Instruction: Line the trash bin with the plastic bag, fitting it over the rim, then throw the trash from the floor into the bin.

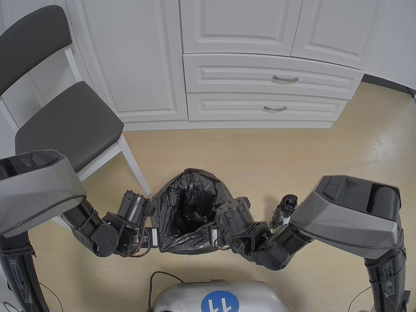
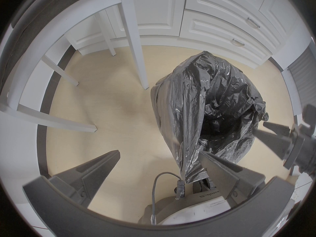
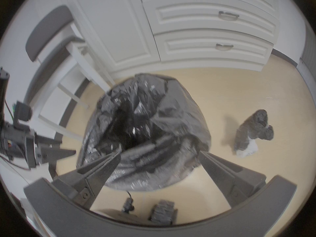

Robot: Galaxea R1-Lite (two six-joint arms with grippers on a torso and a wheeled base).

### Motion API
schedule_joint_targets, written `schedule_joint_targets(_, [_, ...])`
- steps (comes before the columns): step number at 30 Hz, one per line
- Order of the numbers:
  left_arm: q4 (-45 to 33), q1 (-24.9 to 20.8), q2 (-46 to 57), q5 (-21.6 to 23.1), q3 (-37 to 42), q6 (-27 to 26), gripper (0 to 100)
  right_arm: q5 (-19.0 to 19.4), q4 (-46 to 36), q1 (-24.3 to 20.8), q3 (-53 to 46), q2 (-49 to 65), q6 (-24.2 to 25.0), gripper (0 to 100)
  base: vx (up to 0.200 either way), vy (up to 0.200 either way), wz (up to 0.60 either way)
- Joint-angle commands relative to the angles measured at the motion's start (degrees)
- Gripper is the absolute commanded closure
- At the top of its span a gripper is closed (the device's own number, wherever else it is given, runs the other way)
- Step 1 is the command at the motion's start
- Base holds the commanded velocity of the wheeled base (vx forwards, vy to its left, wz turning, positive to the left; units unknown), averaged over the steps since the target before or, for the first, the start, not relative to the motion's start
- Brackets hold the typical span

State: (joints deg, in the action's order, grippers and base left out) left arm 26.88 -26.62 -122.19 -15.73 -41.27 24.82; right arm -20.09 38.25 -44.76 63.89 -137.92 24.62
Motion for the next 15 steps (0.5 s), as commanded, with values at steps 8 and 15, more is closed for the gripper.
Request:
schedule_joint_targets(8, [1.07,0.96,0.72,0.08,-0.31,-0.12,0,-0.83,-13.82,0.99,13.89,-6.30,8.07,0,0.000,0.000,0.00])
schedule_joint_targets(15, [2.91,0.96,0.19,0.17,-0.31,-0.21,0,-1.18,-20.50,0.38,22.59,-10.87,15.54,0,0.000,0.000,0.00])
